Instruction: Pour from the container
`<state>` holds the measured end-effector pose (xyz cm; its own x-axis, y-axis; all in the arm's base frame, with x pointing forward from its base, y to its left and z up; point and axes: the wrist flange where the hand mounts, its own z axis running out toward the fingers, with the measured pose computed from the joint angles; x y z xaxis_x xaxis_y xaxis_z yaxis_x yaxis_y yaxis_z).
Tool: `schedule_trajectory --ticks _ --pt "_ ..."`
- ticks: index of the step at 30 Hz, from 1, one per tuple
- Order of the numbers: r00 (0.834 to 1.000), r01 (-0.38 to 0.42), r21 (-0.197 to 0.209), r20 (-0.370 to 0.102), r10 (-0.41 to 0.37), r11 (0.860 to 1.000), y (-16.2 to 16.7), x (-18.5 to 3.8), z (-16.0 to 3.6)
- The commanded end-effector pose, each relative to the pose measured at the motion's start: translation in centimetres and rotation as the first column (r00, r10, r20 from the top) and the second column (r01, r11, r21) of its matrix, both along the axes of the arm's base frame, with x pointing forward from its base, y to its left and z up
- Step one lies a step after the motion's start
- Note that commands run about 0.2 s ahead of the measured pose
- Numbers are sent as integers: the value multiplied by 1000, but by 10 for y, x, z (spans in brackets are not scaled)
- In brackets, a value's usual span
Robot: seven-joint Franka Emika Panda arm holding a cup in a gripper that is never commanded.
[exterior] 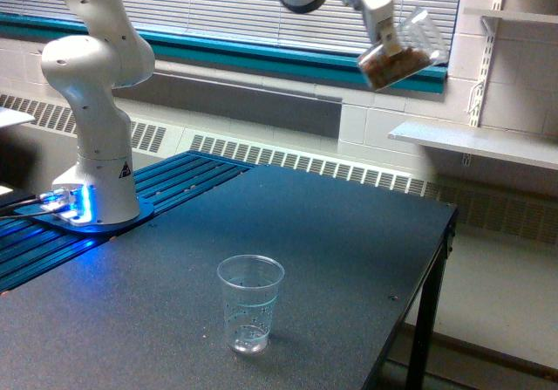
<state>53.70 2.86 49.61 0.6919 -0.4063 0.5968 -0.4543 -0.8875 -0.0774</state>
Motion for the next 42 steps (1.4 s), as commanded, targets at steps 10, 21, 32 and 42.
schedule_trajectory --ticks 10,21,32,42 --pt "982 182 -25 48 -180 983 -40 -28 -34" --pt "975 214 -71 74 -209 974 -57 -46 -61" --pt "979 194 -151 99 -181 969 -70 -56 -76" --pt "976 205 -169 110 -188 964 -80 -65 -93"
